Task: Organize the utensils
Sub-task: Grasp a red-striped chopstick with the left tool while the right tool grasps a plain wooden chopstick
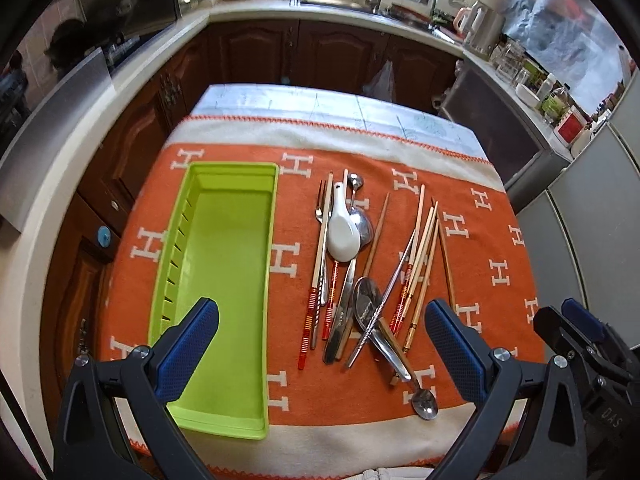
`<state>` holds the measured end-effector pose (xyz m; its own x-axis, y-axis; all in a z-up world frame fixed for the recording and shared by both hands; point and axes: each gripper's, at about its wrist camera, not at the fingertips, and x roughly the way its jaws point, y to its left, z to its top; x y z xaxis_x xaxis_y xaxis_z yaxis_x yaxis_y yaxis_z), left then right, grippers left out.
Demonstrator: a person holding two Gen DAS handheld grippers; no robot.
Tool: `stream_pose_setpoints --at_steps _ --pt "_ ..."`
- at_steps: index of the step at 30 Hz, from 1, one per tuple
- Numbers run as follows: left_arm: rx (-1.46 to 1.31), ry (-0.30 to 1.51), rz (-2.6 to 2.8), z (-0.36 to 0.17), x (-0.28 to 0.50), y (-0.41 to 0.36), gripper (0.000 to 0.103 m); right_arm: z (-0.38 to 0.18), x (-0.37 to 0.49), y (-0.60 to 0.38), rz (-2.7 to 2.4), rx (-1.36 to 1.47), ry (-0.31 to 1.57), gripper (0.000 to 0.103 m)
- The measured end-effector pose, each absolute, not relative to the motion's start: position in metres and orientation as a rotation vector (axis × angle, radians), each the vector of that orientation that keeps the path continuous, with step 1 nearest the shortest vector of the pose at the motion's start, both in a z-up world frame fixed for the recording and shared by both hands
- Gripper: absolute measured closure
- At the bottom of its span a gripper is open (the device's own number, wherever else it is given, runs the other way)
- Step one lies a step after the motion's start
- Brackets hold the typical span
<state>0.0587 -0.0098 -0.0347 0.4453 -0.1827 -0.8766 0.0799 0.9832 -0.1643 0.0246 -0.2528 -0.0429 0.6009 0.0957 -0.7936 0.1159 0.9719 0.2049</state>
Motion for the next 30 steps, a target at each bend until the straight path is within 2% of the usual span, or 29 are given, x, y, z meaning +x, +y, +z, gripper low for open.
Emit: stream_pose_setpoints --at_steps 3,8,9,12,14,16,17,19,24,27,30 --pt "-0.116 1.184 -0.188 -0.048 0.084 -0.007 0.001 -0.051 0.033 -0.255 -0.013 0.271 0.956 0.018" --pt "-0.062 1.227 -0.195 -0.069 0.115 -0.012 0.002 -0.064 0.053 -0.258 -0.028 0.275 0.991 0.021" --pt "-0.037 1.230 -0.185 -0.073 0.121 -0.015 0.007 -0.067 0.058 -0.261 -0.030 0.282 1.002 0.022" --pt "0.005 1.244 -0.195 -0.088 0.135 -0.025 0.011 -0.078 0.074 -0.269 -0.030 0.308 1.029 0.027" --pt "0.028 1.243 -0.214 -0.096 0.142 -0.030 0.017 -0.088 0.084 -0.273 -0.031 0.340 1.051 0.031" --pt "0.055 1.260 -0.223 -0.106 0.150 -0.035 0.037 -0.101 0.095 -0.277 -0.020 0.384 1.081 0.035" --pt "0.060 1.268 -0.232 -0.110 0.152 -0.037 0.042 -0.106 0.101 -0.279 -0.018 0.400 1.097 0.038" --pt "0.065 1.292 -0.251 -0.120 0.160 -0.040 0.058 -0.120 0.111 -0.281 -0.009 0.423 1.130 0.041" --pt "0.088 1.300 -0.278 -0.131 0.169 -0.044 0.072 -0.156 0.129 -0.263 -0.008 0.416 1.213 0.053" --pt "0.084 1.331 -0.283 -0.140 0.175 -0.043 0.085 -0.178 0.137 -0.258 -0.006 0.409 1.257 0.061" --pt "0.089 1.368 -0.283 -0.152 0.179 -0.043 0.089 -0.196 0.139 -0.255 -0.004 0.402 1.290 0.066"
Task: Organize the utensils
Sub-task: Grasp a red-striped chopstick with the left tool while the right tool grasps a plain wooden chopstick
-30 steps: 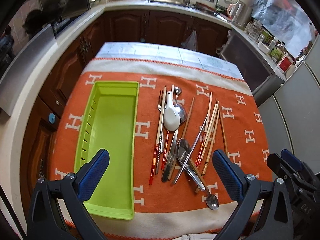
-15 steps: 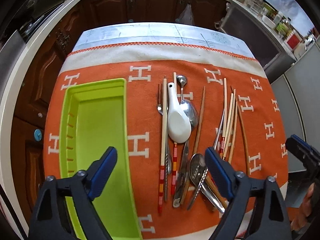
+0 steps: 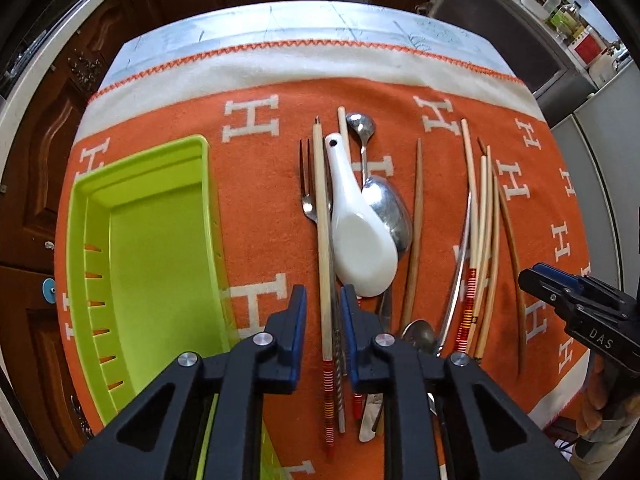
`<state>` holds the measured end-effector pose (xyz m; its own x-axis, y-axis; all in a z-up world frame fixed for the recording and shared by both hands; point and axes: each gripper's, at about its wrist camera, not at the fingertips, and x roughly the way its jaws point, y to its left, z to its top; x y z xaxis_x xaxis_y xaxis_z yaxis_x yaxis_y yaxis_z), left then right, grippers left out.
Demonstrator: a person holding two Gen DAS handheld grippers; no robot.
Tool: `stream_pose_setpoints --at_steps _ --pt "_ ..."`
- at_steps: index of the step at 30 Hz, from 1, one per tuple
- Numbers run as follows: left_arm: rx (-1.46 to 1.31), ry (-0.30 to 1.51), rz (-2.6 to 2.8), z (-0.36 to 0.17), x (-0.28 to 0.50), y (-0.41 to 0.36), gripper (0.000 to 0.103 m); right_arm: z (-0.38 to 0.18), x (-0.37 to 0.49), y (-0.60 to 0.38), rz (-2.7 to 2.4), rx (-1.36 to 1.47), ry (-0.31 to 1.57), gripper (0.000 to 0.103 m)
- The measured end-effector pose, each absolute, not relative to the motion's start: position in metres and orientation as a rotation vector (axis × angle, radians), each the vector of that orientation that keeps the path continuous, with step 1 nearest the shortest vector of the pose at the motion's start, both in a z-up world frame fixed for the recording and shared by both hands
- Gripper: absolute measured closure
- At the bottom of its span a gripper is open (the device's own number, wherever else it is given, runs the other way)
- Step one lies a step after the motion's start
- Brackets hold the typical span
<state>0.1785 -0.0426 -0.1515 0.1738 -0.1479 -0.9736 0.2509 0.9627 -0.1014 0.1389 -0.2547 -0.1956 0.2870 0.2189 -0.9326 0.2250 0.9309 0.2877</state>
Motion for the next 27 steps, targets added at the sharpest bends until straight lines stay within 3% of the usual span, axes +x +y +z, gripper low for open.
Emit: stream_pose_setpoints --at_steps 10,17,27 --pt "0.079 1.411 -0.313 -0.173 0.182 -0.045 0.091 -0.215 0.153 -0.249 -0.004 0.385 1.306 0.072" --pt "0.059 1.403 -0.314 -0.178 0.181 -0.049 0.099 -0.216 0.155 -0.250 -0.014 0.375 1.303 0.095" --pt "-0.008 1.362 -0.317 -0.156 0.169 -0.034 0.099 -0.209 0.142 -0.258 -0.009 0.407 1.284 0.096"
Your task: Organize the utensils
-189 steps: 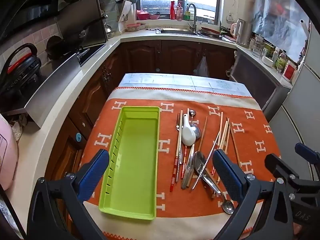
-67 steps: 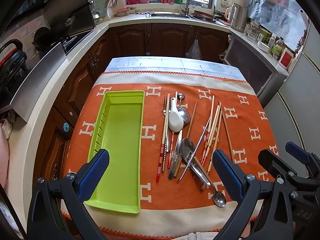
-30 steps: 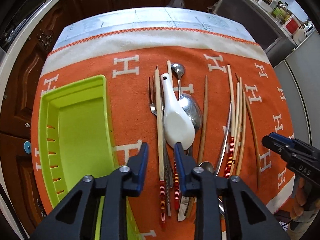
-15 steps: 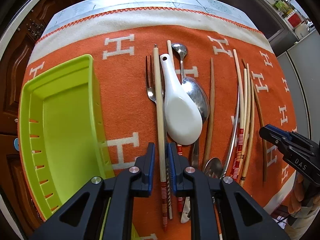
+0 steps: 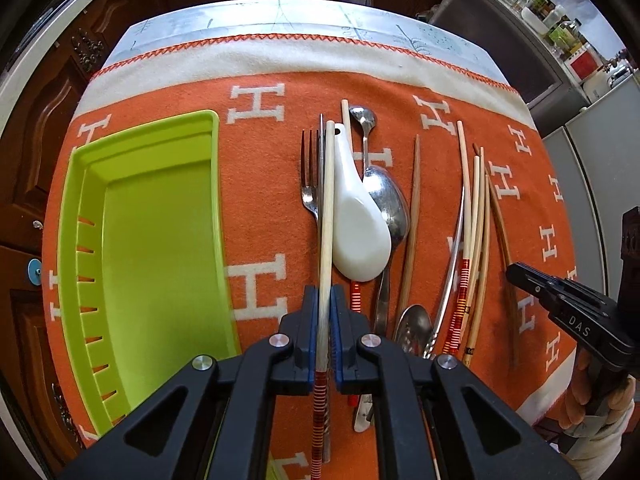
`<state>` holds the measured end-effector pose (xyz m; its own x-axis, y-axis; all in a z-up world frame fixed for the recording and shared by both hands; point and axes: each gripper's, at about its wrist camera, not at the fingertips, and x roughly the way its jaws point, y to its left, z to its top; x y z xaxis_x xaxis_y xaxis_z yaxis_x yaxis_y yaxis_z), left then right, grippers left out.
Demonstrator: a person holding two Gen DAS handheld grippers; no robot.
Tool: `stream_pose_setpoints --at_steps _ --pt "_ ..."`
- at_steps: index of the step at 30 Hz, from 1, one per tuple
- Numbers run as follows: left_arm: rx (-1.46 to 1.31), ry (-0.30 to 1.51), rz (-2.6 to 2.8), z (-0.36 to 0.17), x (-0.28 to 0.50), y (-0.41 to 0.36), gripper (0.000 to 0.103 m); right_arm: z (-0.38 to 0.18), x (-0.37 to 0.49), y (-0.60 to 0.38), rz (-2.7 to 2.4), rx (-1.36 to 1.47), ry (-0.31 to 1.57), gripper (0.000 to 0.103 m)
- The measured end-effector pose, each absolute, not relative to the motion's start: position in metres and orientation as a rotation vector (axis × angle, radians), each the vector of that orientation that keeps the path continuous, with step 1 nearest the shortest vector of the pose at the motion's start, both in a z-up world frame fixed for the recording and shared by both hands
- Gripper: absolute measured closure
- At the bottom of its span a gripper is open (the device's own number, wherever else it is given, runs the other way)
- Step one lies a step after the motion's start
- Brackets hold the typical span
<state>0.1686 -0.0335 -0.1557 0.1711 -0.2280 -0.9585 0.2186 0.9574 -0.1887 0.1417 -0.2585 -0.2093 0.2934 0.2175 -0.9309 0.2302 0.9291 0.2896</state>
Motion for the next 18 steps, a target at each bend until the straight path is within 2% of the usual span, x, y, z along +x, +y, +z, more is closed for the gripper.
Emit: stream_pose_setpoints --at_steps 11,18 --pt "-0.128 1.422 -0.349 -0.176 0.163 -0.017 0.099 -0.199 0.127 -0.267 -0.012 0.415 1.270 0.096" --pt "-0.121 1.370 -0.331 -0.171 0.159 -0.017 0.099 -0.207 0.123 -0.265 -0.010 0.406 1.288 0.096"
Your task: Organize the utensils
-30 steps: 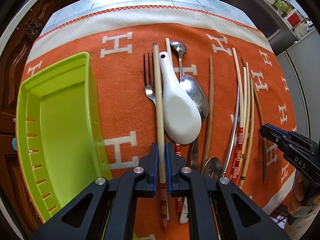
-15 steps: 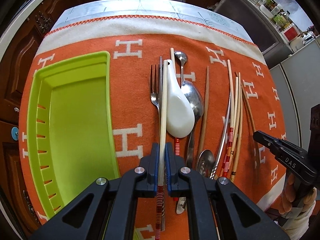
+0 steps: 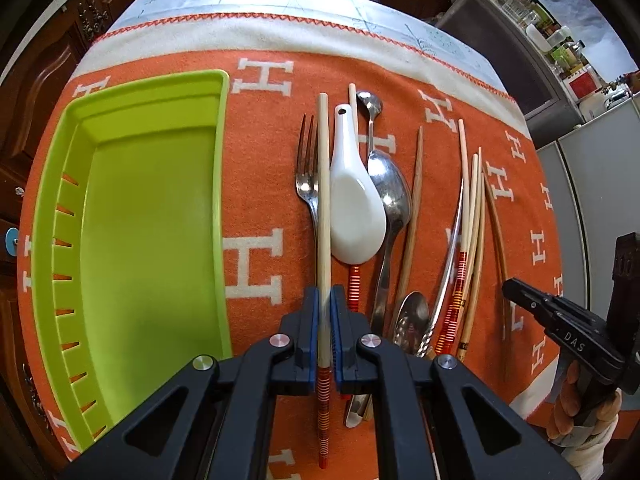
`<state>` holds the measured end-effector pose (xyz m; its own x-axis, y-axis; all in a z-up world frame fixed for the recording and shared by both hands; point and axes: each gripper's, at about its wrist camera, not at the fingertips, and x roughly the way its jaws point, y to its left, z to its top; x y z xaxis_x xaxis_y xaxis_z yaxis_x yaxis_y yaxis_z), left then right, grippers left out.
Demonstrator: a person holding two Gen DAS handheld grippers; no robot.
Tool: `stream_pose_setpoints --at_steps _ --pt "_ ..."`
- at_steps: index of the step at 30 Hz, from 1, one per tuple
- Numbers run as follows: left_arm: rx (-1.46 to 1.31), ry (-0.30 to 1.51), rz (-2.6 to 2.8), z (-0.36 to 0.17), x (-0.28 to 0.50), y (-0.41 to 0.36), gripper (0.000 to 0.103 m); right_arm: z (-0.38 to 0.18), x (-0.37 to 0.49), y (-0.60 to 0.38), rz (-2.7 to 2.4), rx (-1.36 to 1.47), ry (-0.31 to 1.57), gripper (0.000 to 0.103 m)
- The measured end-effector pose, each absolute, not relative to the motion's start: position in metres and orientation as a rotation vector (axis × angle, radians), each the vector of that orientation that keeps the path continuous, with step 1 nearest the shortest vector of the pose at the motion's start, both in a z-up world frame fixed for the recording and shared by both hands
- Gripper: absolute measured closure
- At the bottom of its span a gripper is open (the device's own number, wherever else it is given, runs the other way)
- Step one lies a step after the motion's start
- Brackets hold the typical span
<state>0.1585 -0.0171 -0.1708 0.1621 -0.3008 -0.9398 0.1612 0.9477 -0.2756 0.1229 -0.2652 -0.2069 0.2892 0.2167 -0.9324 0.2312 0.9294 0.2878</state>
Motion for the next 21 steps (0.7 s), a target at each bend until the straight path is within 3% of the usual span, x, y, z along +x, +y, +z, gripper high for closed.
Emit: stream_pose_setpoints --at_steps 8,16,21 --pt "-0.100 1.293 -0.308 -0.140 0.155 -0.008 0.099 -0.196 0.119 -0.265 -0.001 0.416 1.262 0.096" --pt "-0.063 1.155 -0.259 -0.076 0.139 0.024 0.099 -0.150 0.110 -0.261 0.064 0.461 1.160 0.097" --pt "0.004 1.158 -0.152 -0.075 0.134 0.050 0.099 -0.121 0.105 -0.250 0.112 0.480 1.106 0.097"
